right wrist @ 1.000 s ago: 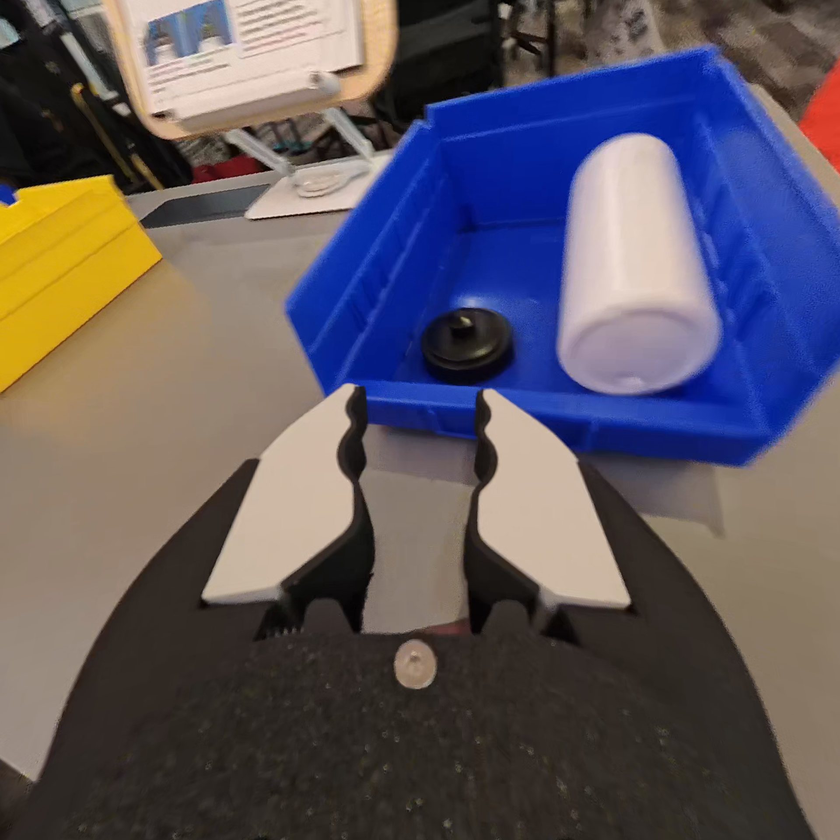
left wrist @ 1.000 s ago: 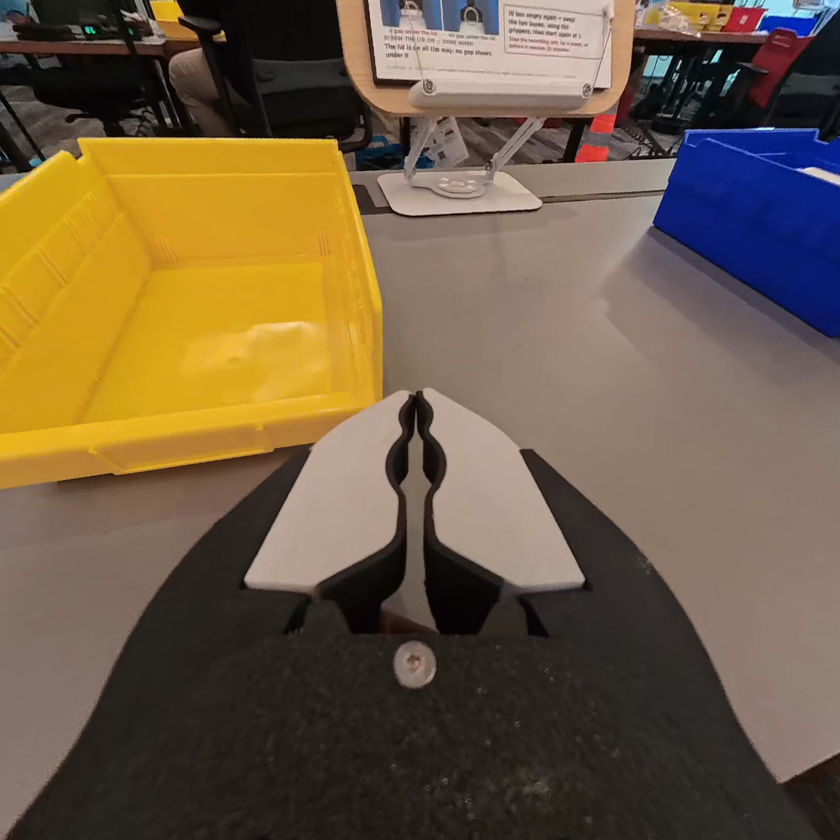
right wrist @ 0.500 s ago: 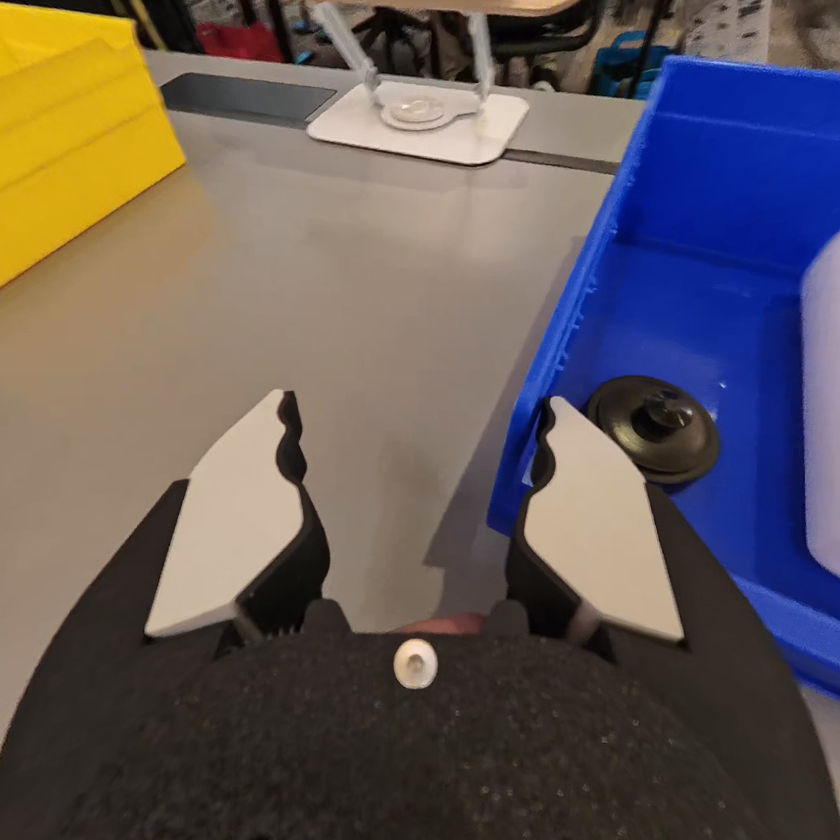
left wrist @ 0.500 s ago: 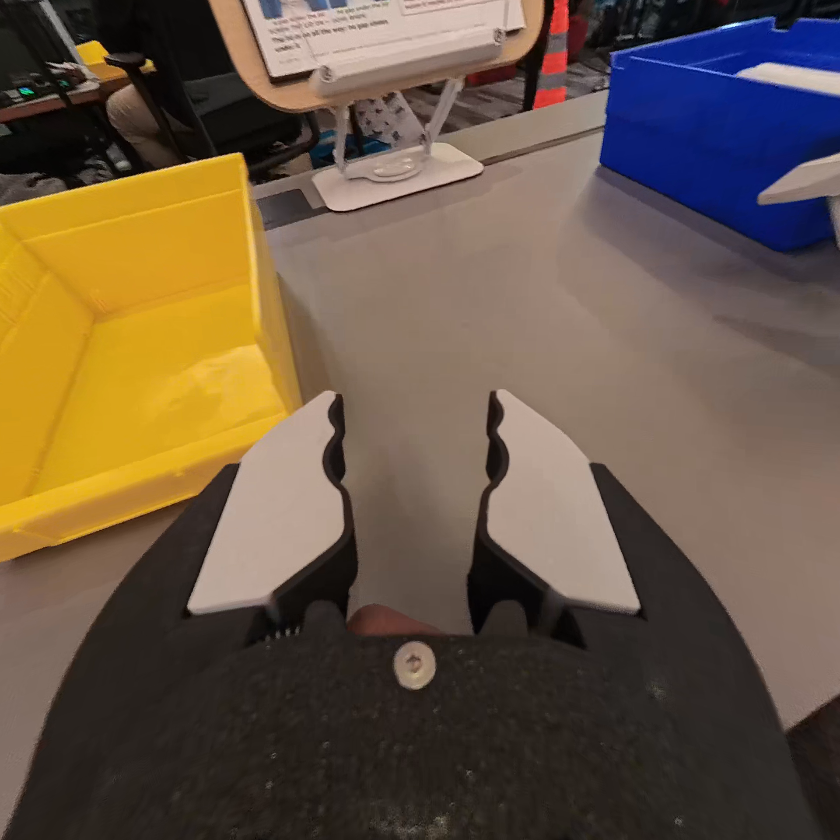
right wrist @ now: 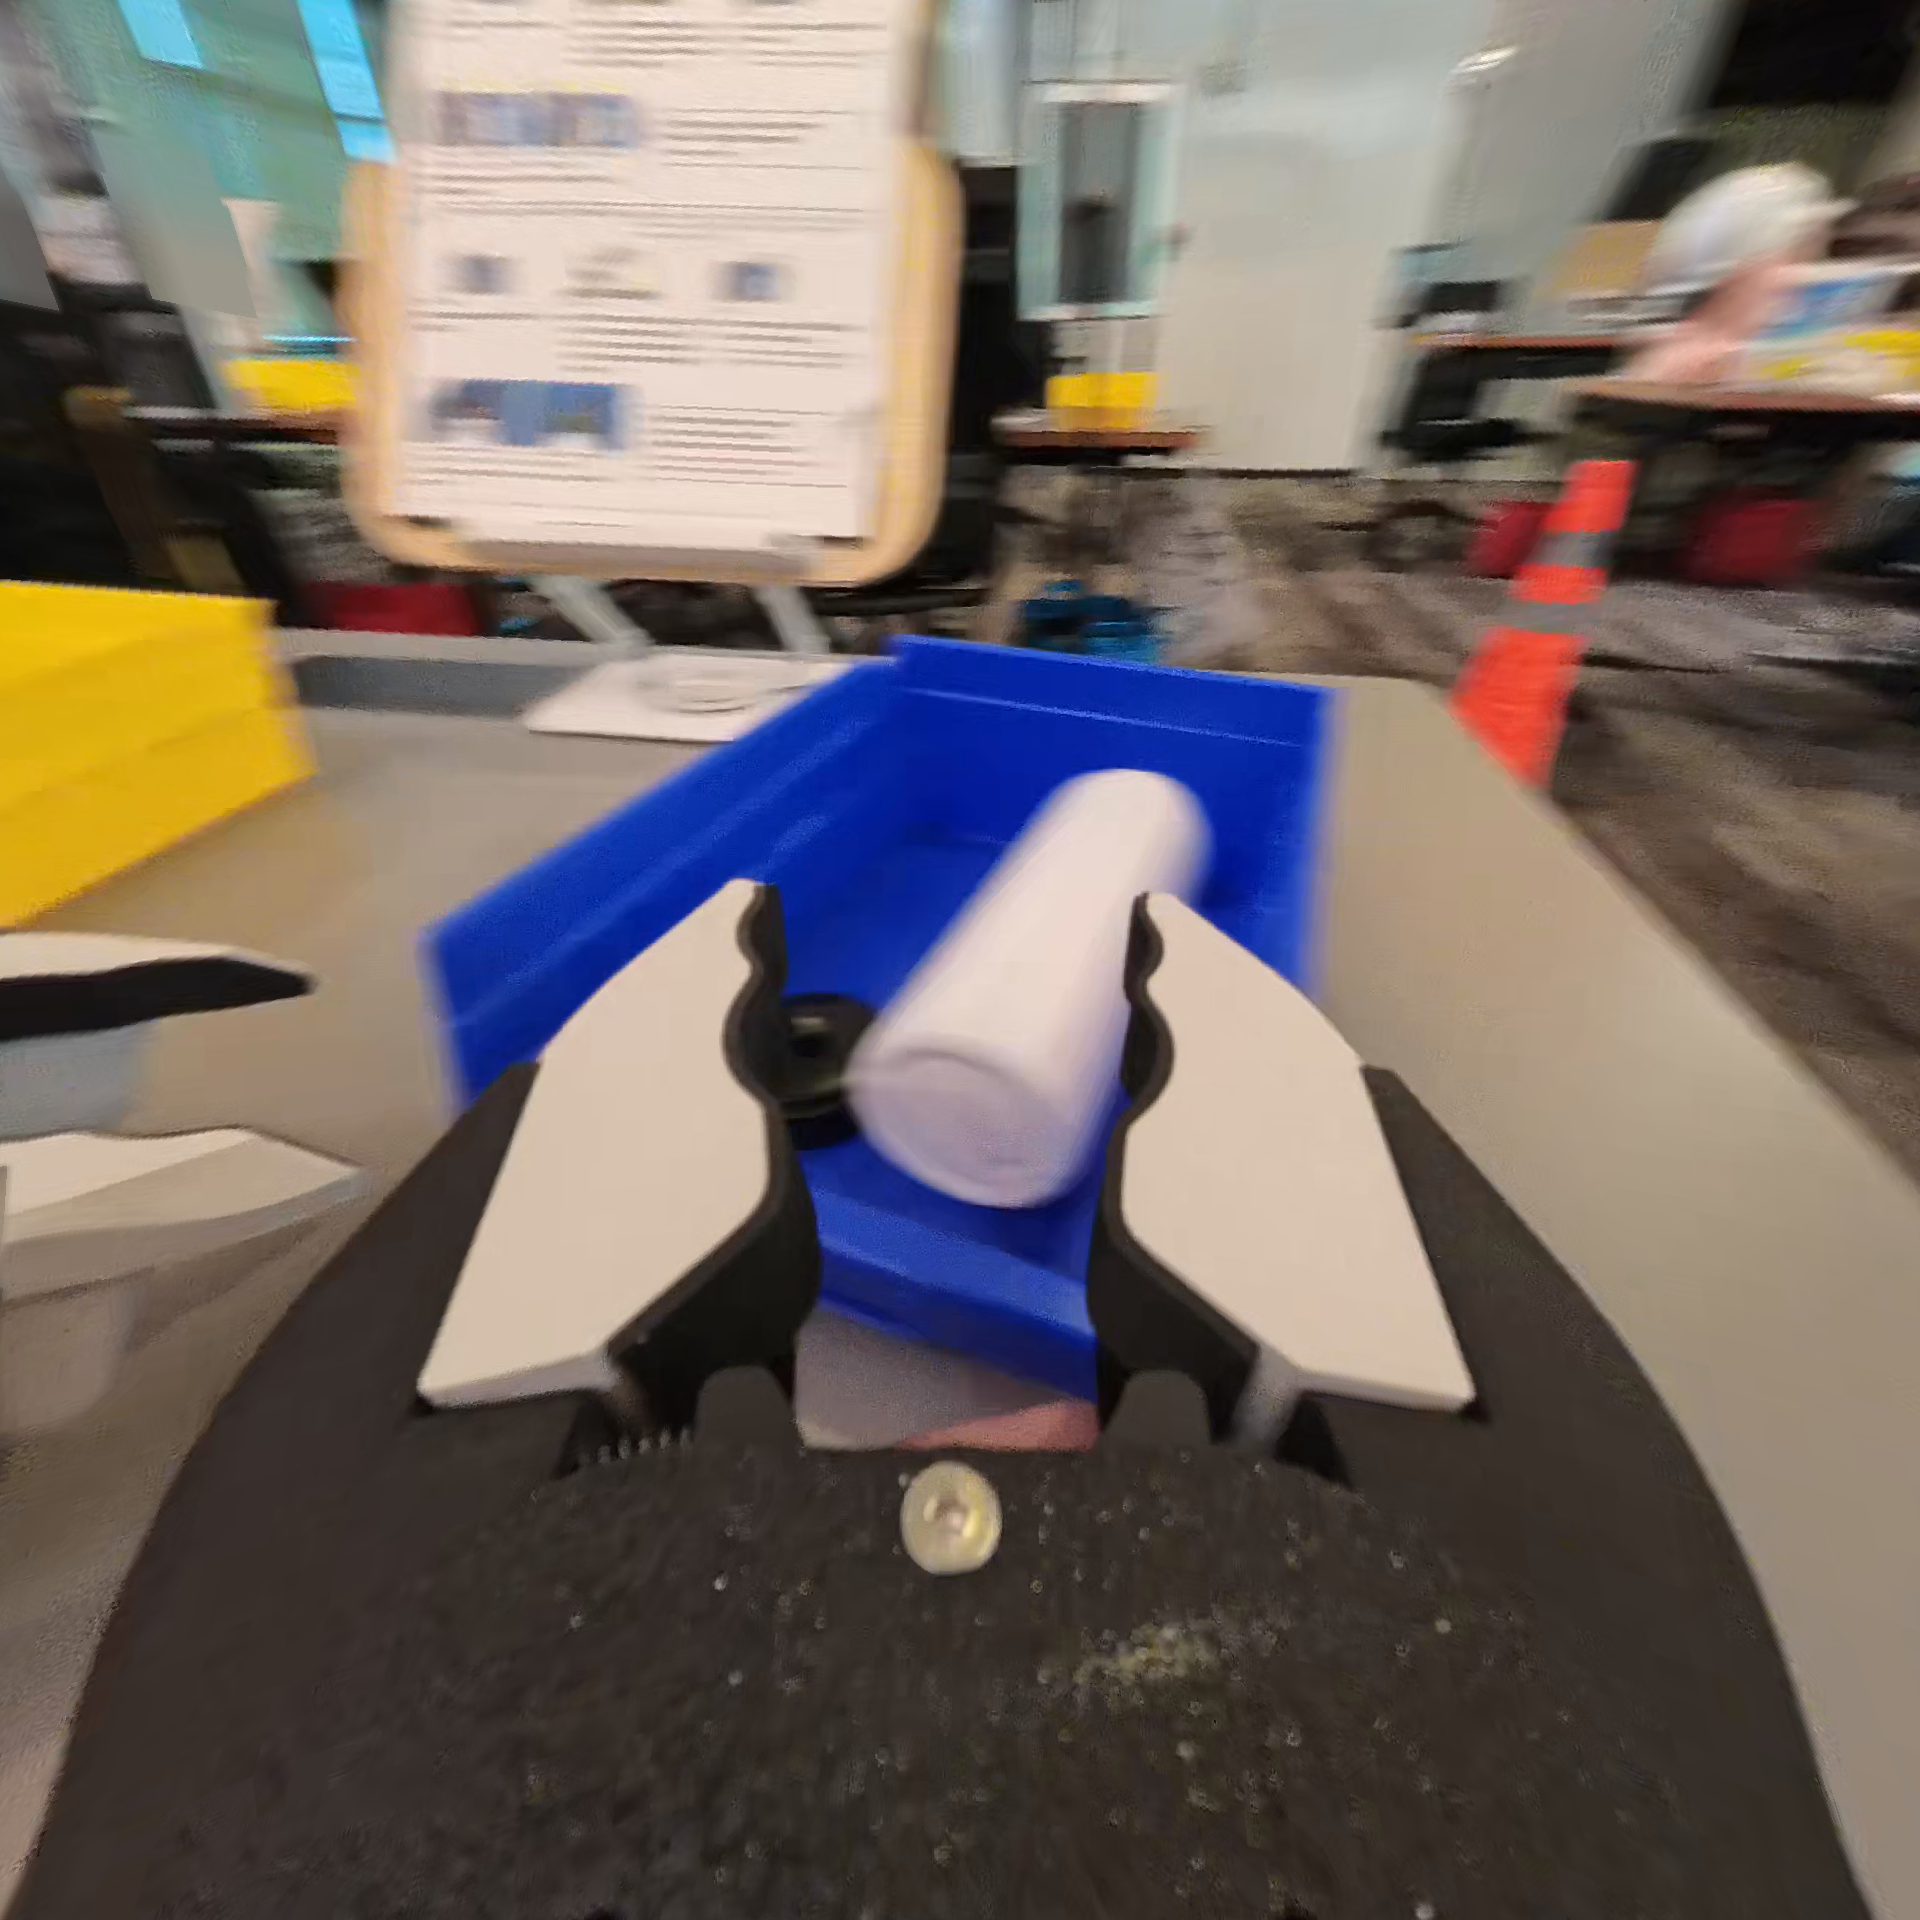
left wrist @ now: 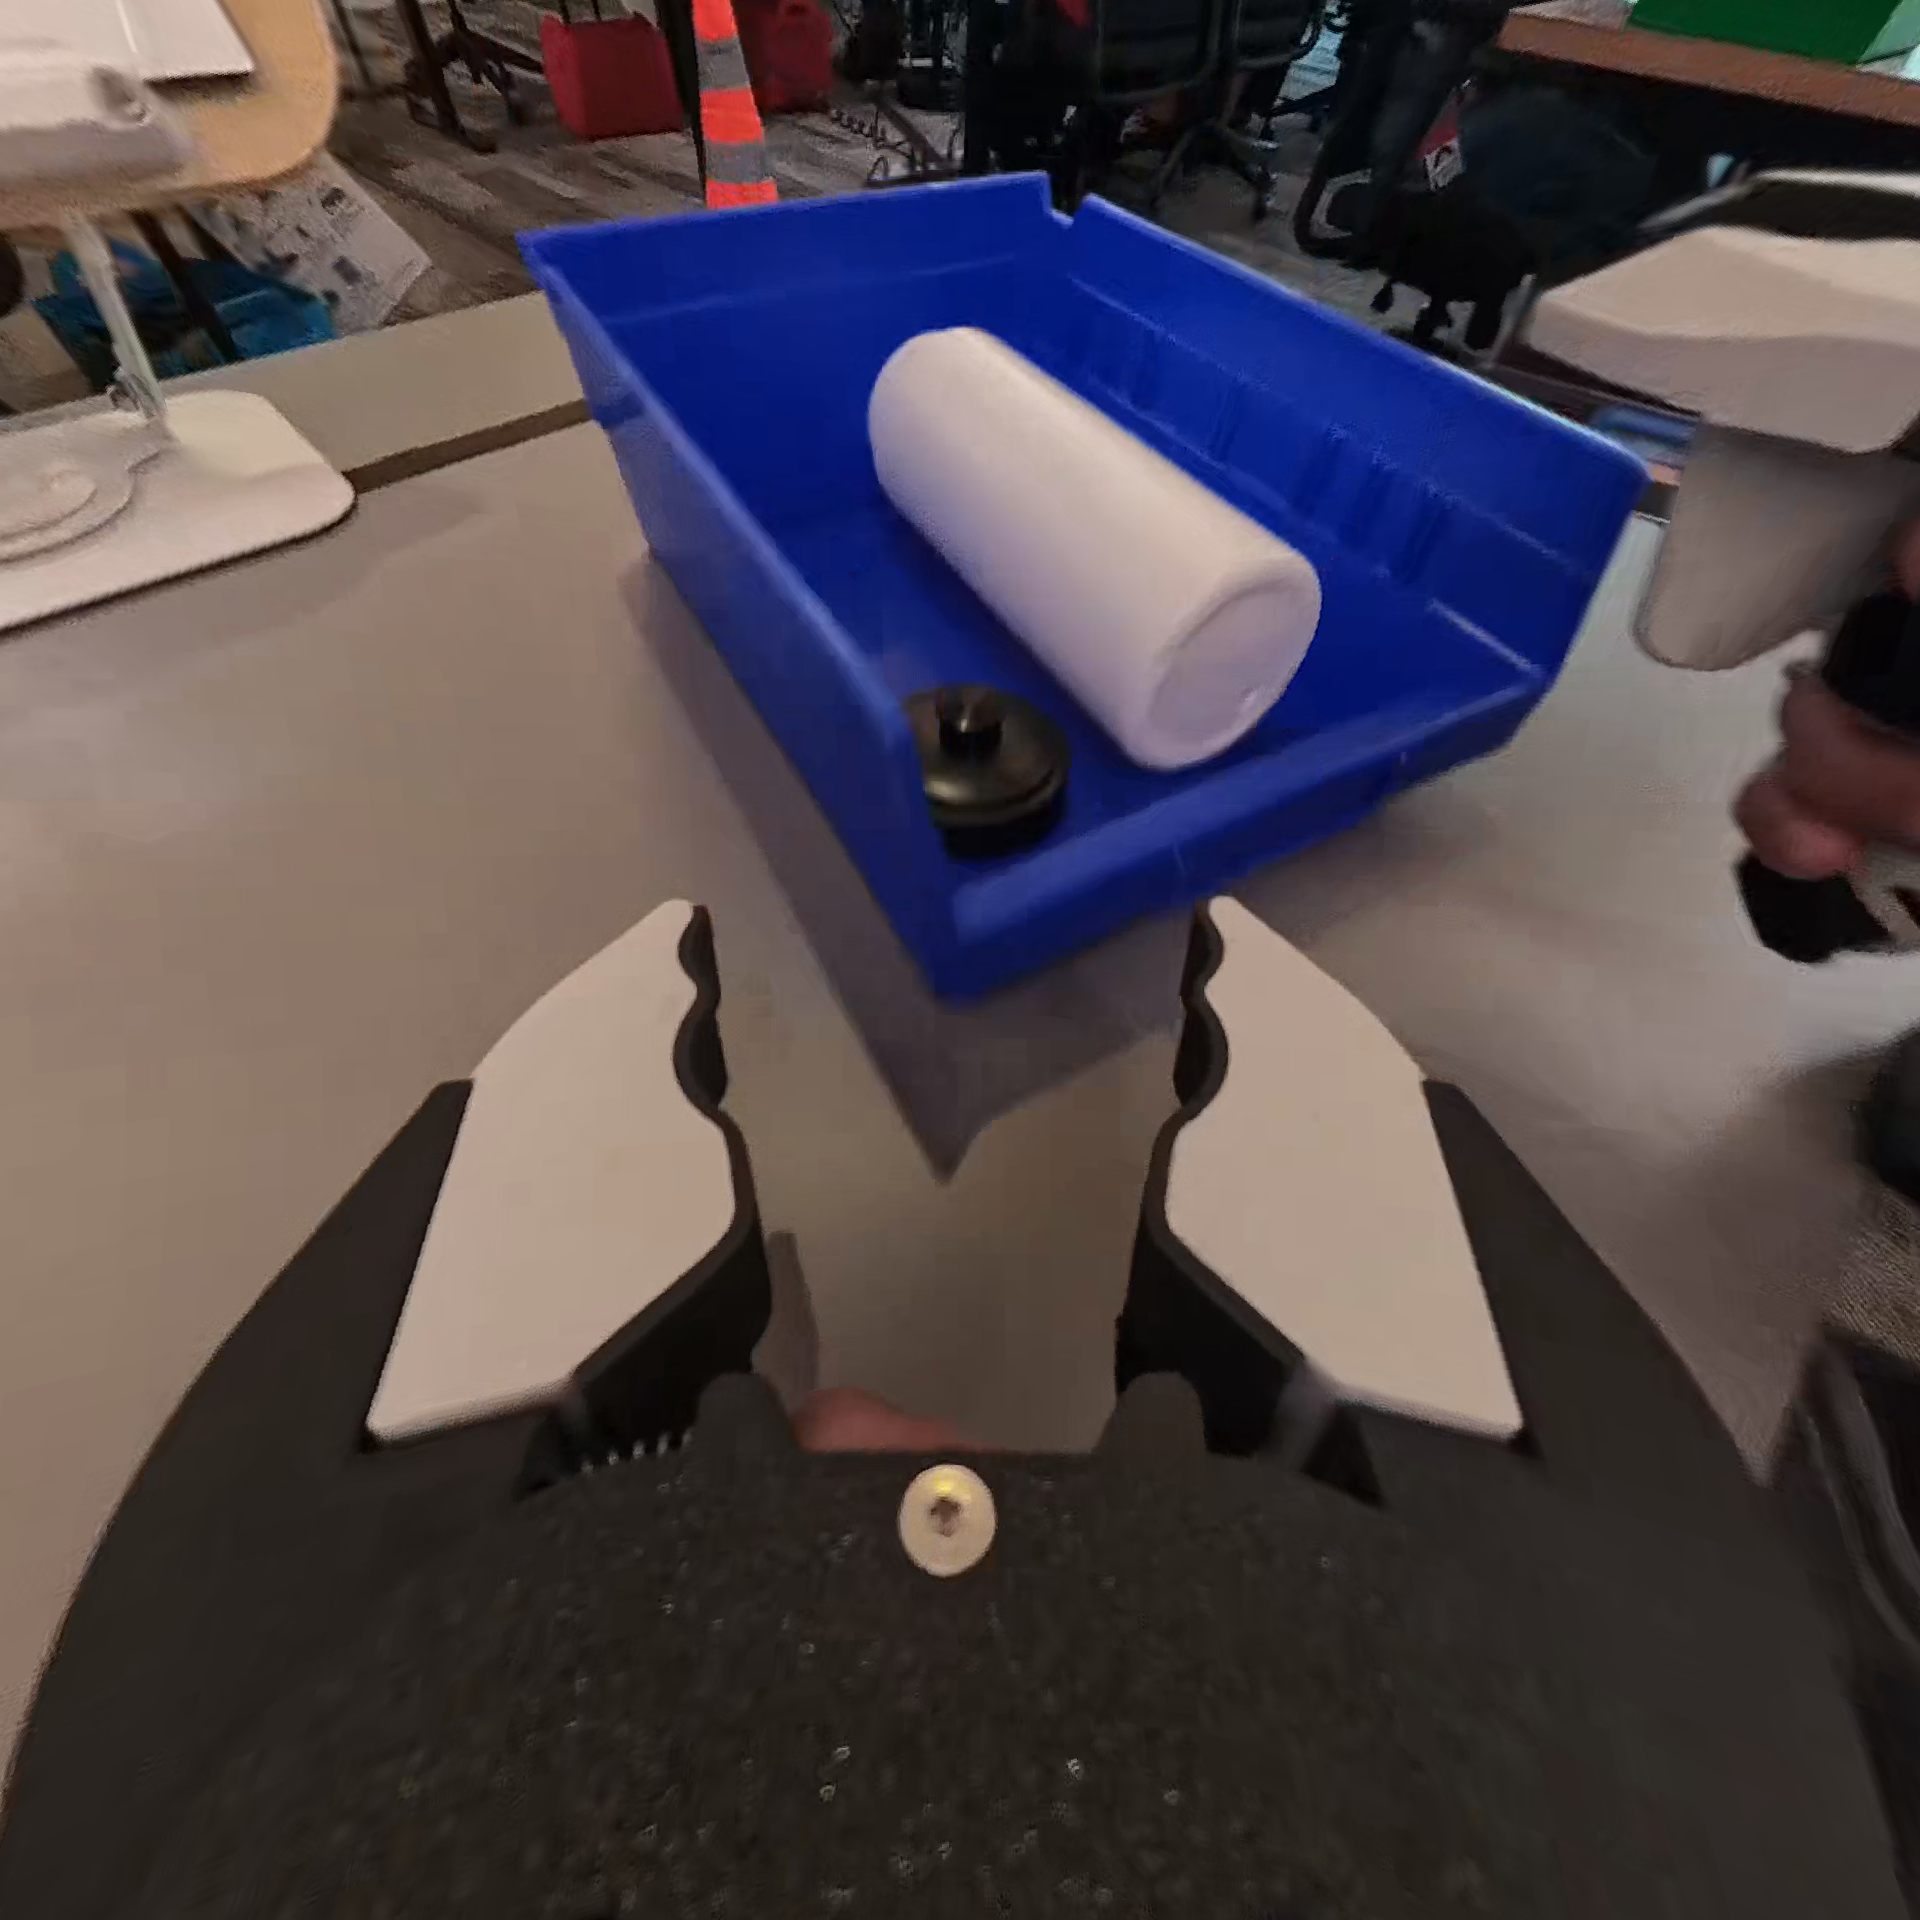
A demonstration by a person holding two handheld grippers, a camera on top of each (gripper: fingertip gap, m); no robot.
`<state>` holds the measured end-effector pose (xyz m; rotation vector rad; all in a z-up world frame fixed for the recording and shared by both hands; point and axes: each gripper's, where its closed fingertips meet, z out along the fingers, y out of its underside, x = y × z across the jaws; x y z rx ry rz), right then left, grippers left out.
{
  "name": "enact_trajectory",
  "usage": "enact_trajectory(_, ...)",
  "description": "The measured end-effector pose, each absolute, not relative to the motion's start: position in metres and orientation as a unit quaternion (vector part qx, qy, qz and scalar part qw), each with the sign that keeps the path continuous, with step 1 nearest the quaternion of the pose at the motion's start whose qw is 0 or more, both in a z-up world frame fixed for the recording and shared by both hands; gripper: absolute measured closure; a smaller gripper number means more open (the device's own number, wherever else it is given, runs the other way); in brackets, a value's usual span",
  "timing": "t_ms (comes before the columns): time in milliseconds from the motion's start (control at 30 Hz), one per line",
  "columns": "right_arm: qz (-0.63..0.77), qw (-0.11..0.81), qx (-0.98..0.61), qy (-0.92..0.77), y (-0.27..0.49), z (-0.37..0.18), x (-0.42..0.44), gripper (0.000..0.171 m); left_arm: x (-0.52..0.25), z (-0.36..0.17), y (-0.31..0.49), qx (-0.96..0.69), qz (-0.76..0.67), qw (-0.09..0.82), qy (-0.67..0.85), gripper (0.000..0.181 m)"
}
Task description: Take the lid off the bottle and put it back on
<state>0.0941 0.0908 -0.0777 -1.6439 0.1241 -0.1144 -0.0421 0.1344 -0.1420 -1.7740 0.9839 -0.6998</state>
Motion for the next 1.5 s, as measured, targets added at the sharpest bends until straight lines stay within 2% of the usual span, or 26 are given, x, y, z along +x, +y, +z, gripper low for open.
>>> enact_trajectory(67, -0.115, 0.659, -0.735, 0.109, 0.080, -0.084, 0.138, 0.112, -0.013, -0.140, 0.145, -0.738, -0.292, 0.482, 0.372, 0.090)
enact_trajectory(133, -0.123, 0.630, -0.756, 0.125, 0.081, -0.102, 0.156, 0.113, 0.003, -0.140, 0.156, -0.758, -0.318, 0.473, 0.318, 0.101)
enact_trajectory(233, -0.074, 0.574, -0.806, 0.125, 0.091, -0.138, 0.151, 0.102, -0.001, -0.156, 0.179, -0.794, -0.261, 0.479, 0.267, 0.159)
enact_trajectory(267, -0.053, 0.560, -0.817, 0.129, 0.094, -0.147, 0.145, 0.104, -0.004, -0.154, 0.183, -0.795, -0.257, 0.486, 0.257, 0.168)
enact_trajectory(300, -0.041, 0.551, -0.824, 0.130, 0.096, -0.151, 0.140, 0.112, -0.008, -0.154, 0.186, -0.798, -0.251, 0.487, 0.252, 0.174)
enact_trajectory(367, -0.057, 0.535, -0.830, 0.146, 0.096, -0.152, 0.141, 0.145, -0.018, -0.154, 0.189, -0.806, -0.224, 0.488, 0.250, 0.177)
enact_trajectory(400, -0.073, 0.520, -0.837, 0.158, 0.093, -0.152, 0.143, 0.164, -0.023, -0.152, 0.189, -0.807, -0.225, 0.486, 0.249, 0.178)
enact_trajectory(567, -0.049, 0.545, -0.819, 0.174, 0.106, -0.134, 0.113, 0.166, -0.062, -0.125, 0.194, -0.797, -0.195, 0.514, 0.251, 0.177)
enact_trajectory(733, -0.012, 0.582, -0.803, 0.130, 0.146, -0.107, 0.051, 0.166, -0.139, -0.097, 0.210, -0.787, -0.140, 0.554, 0.232, 0.177)
enact_trajectory(933, 0.011, 0.557, -0.829, 0.053, 0.198, -0.125, -0.046, 0.166, -0.239, -0.131, 0.235, -0.819, -0.120, 0.531, 0.179, 0.177)
enact_trajectory(1033, 0.025, 0.528, -0.848, 0.028, 0.207, -0.152, -0.072, 0.164, -0.263, -0.153, 0.242, -0.833, -0.123, 0.507, 0.185, 0.176)
enact_trajectory(1100, 0.015, 0.548, -0.836, -0.006, 0.208, -0.152, -0.082, 0.160, -0.267, -0.154, 0.241, -0.829, -0.128, 0.506, 0.203, 0.174)
enact_trajectory(1133, 0.006, 0.547, -0.837, -0.022, 0.207, -0.152, -0.081, 0.159, -0.267, -0.154, 0.237, -0.830, -0.134, 0.499, 0.208, 0.170)
enact_trajectory(1167, 0.006, 0.547, -0.836, -0.040, 0.205, -0.152, -0.082, 0.159, -0.268, -0.152, 0.232, -0.830, -0.148, 0.496, 0.209, 0.146)
enact_trajectory(1200, 0.023, 0.553, -0.831, -0.056, 0.201, -0.150, -0.089, 0.152, -0.269, -0.148, 0.222, -0.826, -0.171, 0.494, 0.210, 0.129)
enact_trajectory(1233, 0.043, 0.557, -0.826, -0.078, 0.193, -0.146, -0.091, 0.141, -0.271, -0.142, 0.211, -0.820, -0.199, 0.493, 0.213, 0.123)
enact_trajectory(1267, 0.057, 0.557, -0.822, -0.105, 0.183, -0.146, -0.094, 0.136, -0.277, -0.135, 0.199, -0.813, -0.226, 0.495, 0.206, 0.122)
enact_trajectory(1367, 0.059, 0.554, -0.816, -0.154, 0.156, -0.150, -0.089, 0.135, -0.337, -0.126, 0.181, -0.829, -0.247, 0.487, 0.121, 0.120)
enact_trajectory(1500, 0.168, 0.570, -0.773, -0.220, 0.112, -0.132, -0.125, 0.137, -0.472, -0.126, 0.210, -0.845, -0.145, 0.513, 0.045, 0.115)
